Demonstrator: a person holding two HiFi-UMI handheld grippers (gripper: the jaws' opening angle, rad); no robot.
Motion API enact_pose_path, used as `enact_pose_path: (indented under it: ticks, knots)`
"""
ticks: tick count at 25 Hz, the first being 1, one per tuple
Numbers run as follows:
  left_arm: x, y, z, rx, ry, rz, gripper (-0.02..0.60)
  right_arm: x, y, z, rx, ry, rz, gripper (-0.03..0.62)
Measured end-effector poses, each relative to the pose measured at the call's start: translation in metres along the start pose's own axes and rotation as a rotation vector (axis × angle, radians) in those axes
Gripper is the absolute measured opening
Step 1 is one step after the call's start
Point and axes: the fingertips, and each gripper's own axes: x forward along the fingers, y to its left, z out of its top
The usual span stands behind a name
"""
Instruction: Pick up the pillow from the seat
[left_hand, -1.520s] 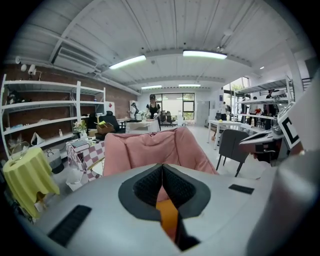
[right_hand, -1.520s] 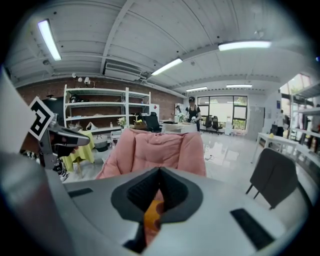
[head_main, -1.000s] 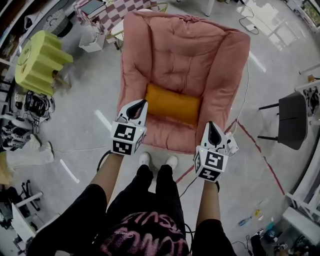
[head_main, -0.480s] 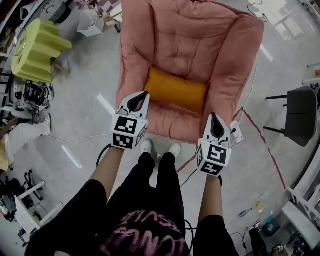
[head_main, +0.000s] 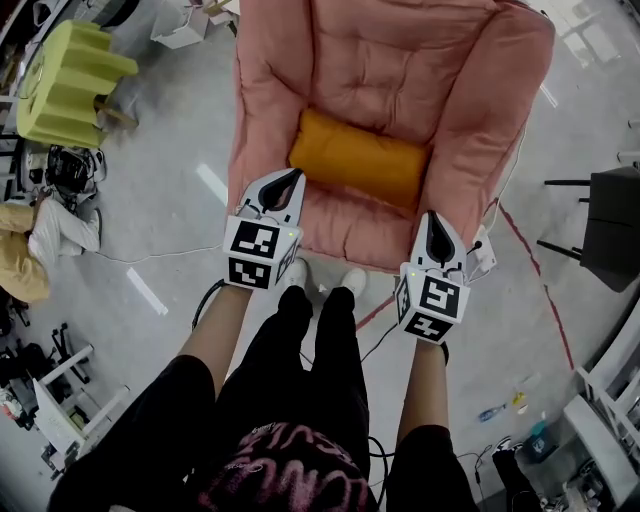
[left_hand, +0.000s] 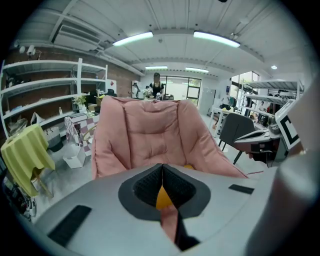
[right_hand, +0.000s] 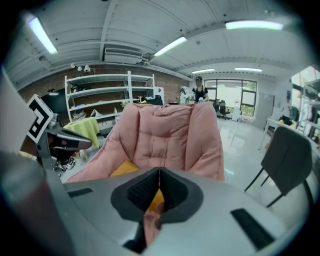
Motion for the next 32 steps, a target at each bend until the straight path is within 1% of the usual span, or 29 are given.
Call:
enact_pose_path:
  ticks: [5, 8, 13, 18, 23, 26, 32]
  knots:
    - [0.010, -0.004, -0.011, 0.013, 0.010, 0.000, 0.009, 0.013, -0.001, -0.016, 0.002, 0.019, 0.011, 0.021]
    - [0.020, -0.004, -0.021, 0.006, 0.025, 0.000, 0.011, 0.022, -0.001, -0.024, 0.005, 0.029, 0.017, 0.021]
    - [0.035, -0.001, -0.040, -0.005, 0.049, -0.003, 0.009, 0.039, 0.000, -0.040, 0.055, 0.045, 0.025, 0.021]
    - [0.047, -0.001, -0.064, -0.015, 0.080, -0.004, 0.010, 0.053, 0.004, -0.064, 0.061, 0.076, 0.031, 0.021]
    - [0.060, 0.000, -0.089, -0.032, 0.104, 0.003, 0.010, 0.064, 0.010, -0.094, 0.050, 0.119, 0.049, 0.020]
    - [0.064, 0.000, -0.101, -0.025, 0.111, 0.006, 0.009, 0.070, 0.009, -0.110, 0.048, 0.135, 0.050, 0.021]
    - [0.070, -0.005, -0.143, -0.037, 0.162, 0.005, 0.010, 0.080, 0.015, -0.144, 0.007, 0.172, 0.059, 0.020]
